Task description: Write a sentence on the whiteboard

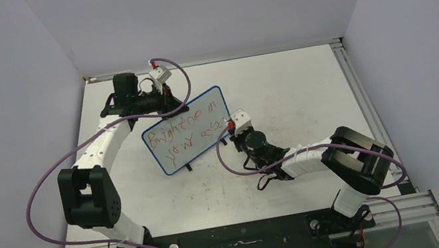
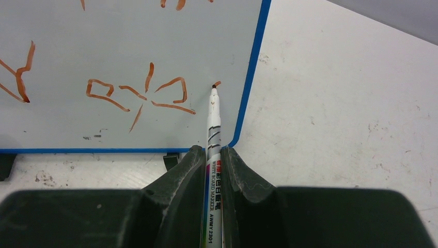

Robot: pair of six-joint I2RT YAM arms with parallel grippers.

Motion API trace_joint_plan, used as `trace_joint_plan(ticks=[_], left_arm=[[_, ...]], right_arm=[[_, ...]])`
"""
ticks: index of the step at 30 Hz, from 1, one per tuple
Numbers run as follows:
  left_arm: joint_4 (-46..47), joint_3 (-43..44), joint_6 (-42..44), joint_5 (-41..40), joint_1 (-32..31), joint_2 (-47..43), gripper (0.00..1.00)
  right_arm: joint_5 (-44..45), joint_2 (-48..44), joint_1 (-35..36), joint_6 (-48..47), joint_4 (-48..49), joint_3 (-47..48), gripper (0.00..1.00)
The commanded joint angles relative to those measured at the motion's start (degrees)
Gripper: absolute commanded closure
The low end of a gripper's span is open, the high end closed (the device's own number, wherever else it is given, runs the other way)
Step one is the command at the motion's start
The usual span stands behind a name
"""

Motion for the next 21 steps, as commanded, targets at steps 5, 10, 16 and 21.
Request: trace_joint_plan(ticks=[5,10,16,21], left_arm=[[-9.0,-2.0,0.2,1.6,-1.4,1.4,1.0],[-9.0,-2.0,0.2,1.7,-1.5,1.3,1.0],[-9.1,-2.0,0.2,1.7,-1.4,1.1,1.0],[-9.0,-2.0,0.2,1.8,-1.4,1.1,1.0]], right_arm=[[-1.0,1.1,2.4,1.7,1.6,-0.1,0.95],[1.0,1.5,2.5,2.0,0.7,0.1,0.95],[3.4,2.0,1.0,3.6,-1.5,0.3,0.95],[4.1,1.9,0.3,4.4,-2.2,-0.2,0.95]])
